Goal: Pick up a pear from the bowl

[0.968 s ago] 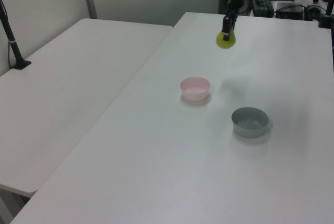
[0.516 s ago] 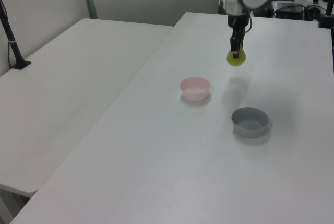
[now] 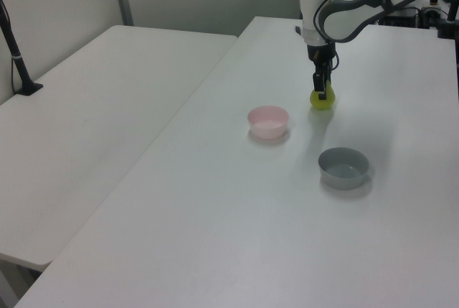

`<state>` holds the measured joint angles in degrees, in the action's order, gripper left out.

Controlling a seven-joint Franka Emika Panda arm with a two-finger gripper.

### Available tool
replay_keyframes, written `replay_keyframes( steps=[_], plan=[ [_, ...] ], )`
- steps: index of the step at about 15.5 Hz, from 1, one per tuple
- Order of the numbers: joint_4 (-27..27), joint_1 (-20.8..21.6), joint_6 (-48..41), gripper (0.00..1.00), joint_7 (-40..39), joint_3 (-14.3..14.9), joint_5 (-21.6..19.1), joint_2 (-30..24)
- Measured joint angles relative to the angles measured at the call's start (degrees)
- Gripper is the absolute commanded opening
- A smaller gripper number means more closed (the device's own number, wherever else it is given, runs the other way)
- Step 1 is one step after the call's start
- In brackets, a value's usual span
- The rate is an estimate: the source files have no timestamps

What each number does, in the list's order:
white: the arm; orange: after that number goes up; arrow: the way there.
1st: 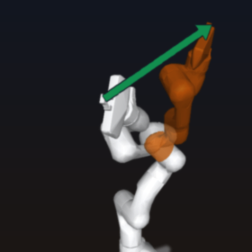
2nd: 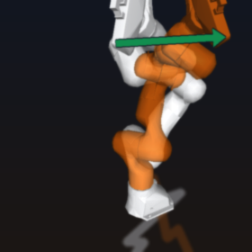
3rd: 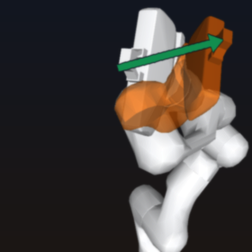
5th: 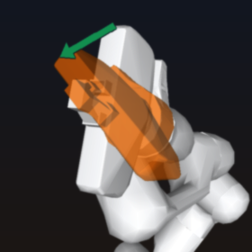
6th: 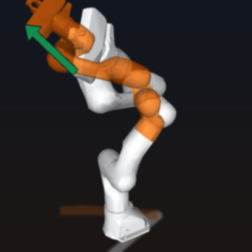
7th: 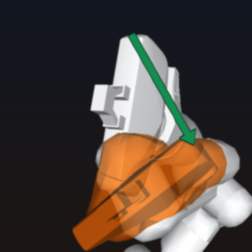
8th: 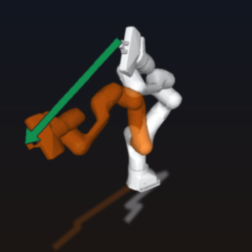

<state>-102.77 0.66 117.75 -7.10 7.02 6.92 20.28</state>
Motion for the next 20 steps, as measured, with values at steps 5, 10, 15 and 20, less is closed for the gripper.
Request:
replay_keyframes(
  steps=[5,10,15,20],
  plan=[
    [0.58,0.0,0.0,1.0,-0.01,-0.02,0.0,-0.33],
    [2.37,0.17,-4.04,1.0,0.74,-0.06,-0.01,-6.55],
    [5.5,0.31,-16.48,1.0,1.97,-0.33,-1.53,-14.17],
    [5.89,0.48,-20.8,1.0,2.65,-0.74,-3.49,-17.47]
  ],
)
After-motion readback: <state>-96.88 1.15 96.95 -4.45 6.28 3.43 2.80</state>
